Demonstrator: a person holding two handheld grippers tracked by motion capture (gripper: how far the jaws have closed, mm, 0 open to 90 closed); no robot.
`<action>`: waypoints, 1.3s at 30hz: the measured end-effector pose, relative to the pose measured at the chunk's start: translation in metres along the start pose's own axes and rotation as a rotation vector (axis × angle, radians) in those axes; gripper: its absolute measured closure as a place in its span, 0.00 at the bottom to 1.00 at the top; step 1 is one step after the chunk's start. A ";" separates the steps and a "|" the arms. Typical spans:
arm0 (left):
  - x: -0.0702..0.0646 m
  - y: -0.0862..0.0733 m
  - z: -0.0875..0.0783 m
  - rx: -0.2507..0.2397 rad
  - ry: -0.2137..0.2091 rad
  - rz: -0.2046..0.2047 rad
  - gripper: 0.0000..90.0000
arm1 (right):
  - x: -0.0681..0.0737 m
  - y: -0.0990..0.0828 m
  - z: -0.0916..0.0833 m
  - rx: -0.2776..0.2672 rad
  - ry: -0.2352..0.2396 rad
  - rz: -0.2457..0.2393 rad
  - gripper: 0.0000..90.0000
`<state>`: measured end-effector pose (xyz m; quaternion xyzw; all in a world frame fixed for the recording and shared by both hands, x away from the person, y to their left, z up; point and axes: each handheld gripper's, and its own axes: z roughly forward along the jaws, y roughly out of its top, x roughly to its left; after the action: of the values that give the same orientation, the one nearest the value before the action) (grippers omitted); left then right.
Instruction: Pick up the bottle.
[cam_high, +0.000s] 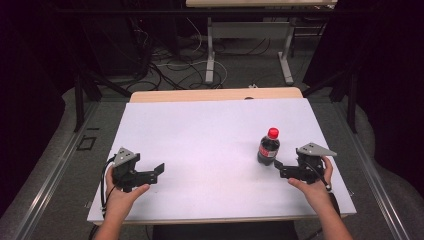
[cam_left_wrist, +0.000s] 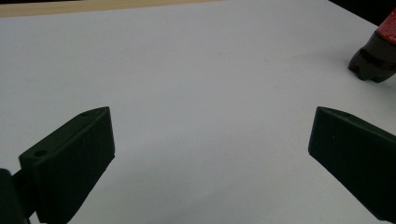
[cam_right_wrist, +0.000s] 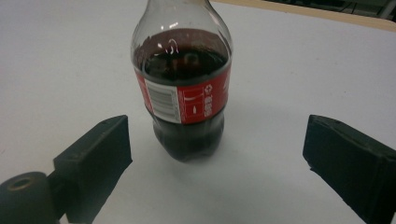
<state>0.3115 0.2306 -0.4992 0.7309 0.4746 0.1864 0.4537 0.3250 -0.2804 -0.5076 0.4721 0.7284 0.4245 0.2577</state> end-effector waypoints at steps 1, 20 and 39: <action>0.000 0.000 0.000 0.002 0.001 0.001 0.01 | 0.001 0.002 0.003 -0.004 0.008 0.005 0.10; -0.001 -0.001 0.002 0.013 0.006 0.009 0.01 | 0.015 0.023 0.047 0.040 0.065 -0.024 0.18; 0.001 -0.002 0.005 0.019 0.011 0.017 0.02 | 0.011 0.013 0.062 0.039 0.068 0.024 0.29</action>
<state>0.3146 0.2291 -0.5035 0.7383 0.4725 0.1896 0.4425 0.3745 -0.2450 -0.5279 0.4711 0.7392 0.4291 0.2181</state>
